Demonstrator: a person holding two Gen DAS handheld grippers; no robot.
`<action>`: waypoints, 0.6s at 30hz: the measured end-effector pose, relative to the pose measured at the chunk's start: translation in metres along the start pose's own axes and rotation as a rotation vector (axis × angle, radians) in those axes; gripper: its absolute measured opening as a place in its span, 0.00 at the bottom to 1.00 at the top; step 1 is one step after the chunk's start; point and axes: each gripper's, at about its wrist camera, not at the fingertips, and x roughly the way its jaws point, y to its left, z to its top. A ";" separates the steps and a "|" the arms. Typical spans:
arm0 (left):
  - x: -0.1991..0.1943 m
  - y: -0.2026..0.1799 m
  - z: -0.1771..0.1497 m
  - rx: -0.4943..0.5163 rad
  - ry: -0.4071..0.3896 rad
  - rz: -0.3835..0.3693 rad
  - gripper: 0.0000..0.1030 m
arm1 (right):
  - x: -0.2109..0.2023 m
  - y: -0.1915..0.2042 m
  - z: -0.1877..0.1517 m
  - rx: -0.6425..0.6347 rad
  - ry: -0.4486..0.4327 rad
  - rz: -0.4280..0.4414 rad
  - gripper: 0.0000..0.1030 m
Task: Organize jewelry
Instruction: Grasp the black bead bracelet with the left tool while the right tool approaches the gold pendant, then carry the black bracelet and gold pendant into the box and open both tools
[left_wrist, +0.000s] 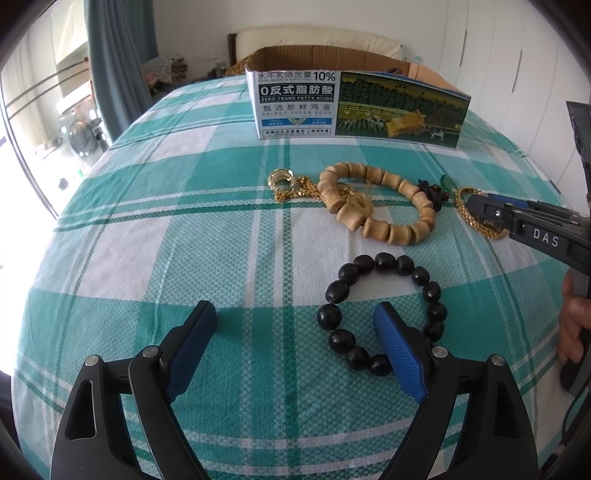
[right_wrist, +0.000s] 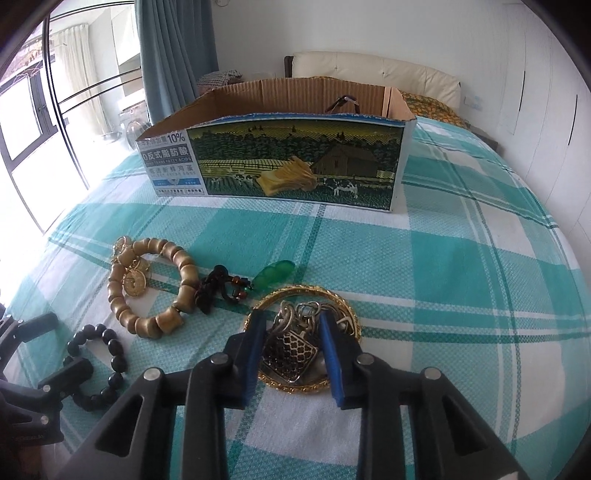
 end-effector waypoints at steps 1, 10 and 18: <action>0.000 0.000 0.000 0.000 0.000 0.000 0.85 | -0.007 -0.001 -0.001 0.004 -0.022 0.004 0.29; 0.000 0.000 0.000 0.000 0.000 0.000 0.86 | -0.078 -0.015 -0.014 -0.014 -0.115 -0.009 0.29; 0.000 0.000 0.001 0.000 0.001 0.000 0.86 | -0.082 -0.049 -0.067 -0.010 0.014 -0.090 0.30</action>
